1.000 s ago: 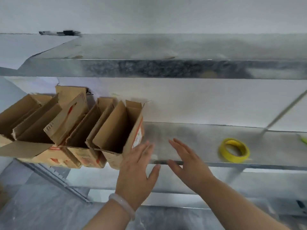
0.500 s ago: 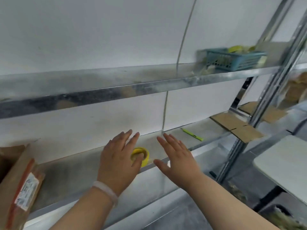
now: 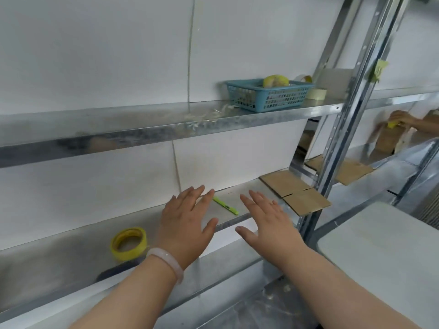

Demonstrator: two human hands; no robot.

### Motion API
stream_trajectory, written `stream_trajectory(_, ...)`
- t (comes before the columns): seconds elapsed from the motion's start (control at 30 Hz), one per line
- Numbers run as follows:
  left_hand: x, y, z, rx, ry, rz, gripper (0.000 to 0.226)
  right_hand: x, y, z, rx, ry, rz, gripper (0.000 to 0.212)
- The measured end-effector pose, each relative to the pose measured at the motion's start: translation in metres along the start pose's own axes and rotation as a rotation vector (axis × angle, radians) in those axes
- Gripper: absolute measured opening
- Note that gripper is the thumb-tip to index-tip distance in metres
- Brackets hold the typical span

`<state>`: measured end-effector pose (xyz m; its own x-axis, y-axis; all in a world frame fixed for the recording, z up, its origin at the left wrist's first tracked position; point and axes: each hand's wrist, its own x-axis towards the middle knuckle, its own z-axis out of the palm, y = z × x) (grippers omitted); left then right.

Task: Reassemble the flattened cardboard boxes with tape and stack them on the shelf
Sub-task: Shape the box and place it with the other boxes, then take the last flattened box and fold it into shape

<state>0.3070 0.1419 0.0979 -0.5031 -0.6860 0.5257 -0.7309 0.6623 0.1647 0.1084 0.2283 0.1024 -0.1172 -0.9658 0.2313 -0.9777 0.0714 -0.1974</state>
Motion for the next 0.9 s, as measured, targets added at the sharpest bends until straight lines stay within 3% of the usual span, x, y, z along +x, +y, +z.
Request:
stream_trajectory(0.33, 0.055, 0.084, 0.076, -0.090, -0.085, 0.130, 0.058, -0.024, 0.112, -0.001, 0.026, -0.026, 0.214, 0.072)
stream_trajectory(0.77, 0.137, 0.091, 0.201, -0.178, -0.266, 0.258, 0.056, 0.039, 0.230, 0.056, 0.273, -0.208, 0.720, 0.079)
stream_trajectory(0.9, 0.174, 0.098, 0.235, -0.228, -0.282, 0.226, 0.055, 0.064, 0.258, 0.070, 0.417, -0.186, 0.857, 0.074)
